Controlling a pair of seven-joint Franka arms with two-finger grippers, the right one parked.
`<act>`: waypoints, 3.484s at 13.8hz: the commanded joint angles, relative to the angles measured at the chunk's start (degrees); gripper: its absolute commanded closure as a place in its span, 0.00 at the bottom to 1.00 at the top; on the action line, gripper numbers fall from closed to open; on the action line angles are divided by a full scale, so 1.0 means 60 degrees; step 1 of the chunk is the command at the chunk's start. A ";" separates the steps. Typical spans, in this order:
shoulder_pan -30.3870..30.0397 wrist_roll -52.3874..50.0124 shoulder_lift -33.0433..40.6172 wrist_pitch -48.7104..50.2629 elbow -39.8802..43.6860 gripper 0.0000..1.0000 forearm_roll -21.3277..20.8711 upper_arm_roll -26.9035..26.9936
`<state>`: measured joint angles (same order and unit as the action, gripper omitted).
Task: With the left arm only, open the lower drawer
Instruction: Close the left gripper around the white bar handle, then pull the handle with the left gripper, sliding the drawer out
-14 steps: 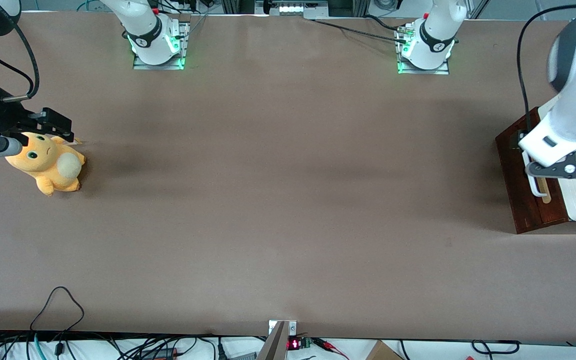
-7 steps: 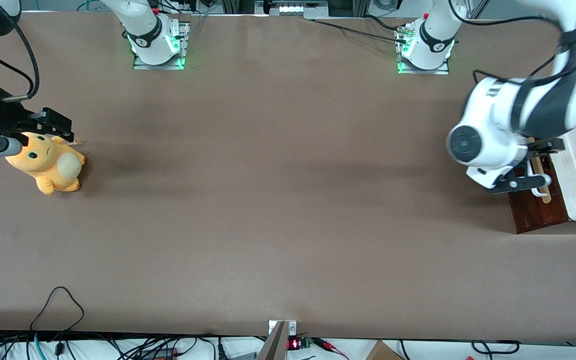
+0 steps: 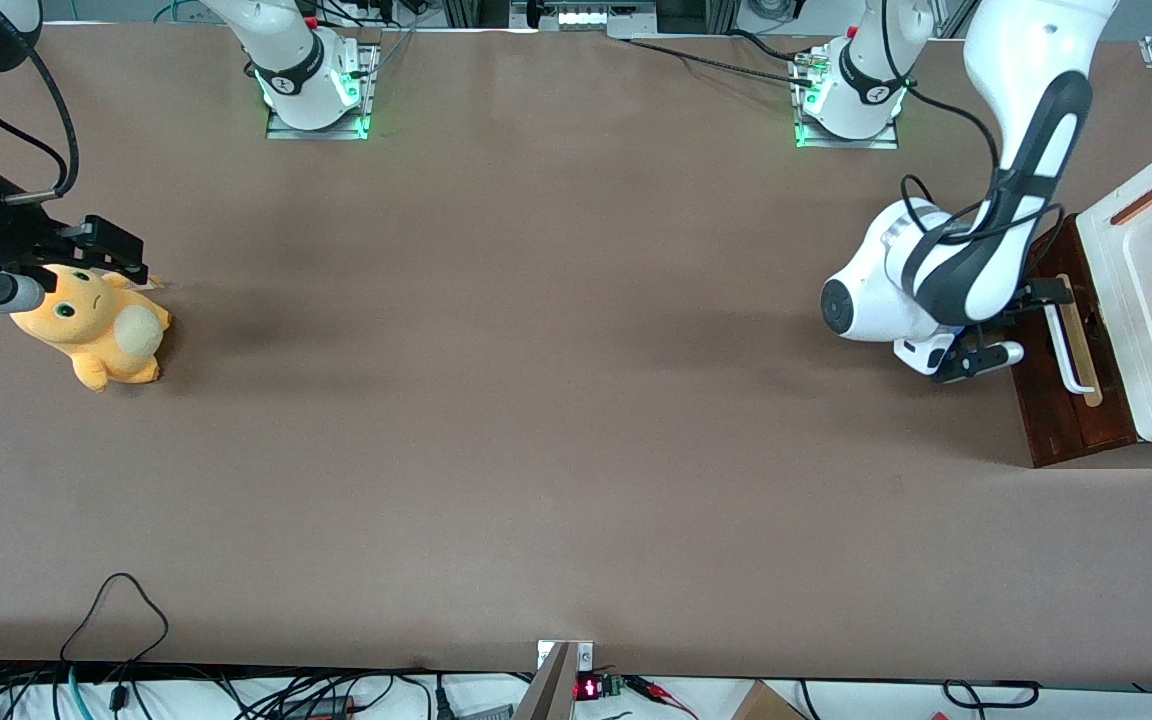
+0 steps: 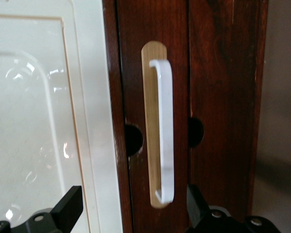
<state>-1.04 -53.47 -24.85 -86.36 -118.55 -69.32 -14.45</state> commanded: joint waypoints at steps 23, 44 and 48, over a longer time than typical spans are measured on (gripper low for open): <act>-0.0706 -0.1826 -0.1908 0.1136 0.0218 0.59 -0.2611 0.0020; -0.0765 -0.1738 -0.2069 0.1048 0.0364 0.98 -0.3037 0.0006; -0.0765 -0.1723 -0.2069 0.1048 0.0364 1.00 -0.3052 -0.0038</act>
<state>-5.20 -64.29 -36.44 -80.53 -117.89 -85.15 -14.10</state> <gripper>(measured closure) 0.824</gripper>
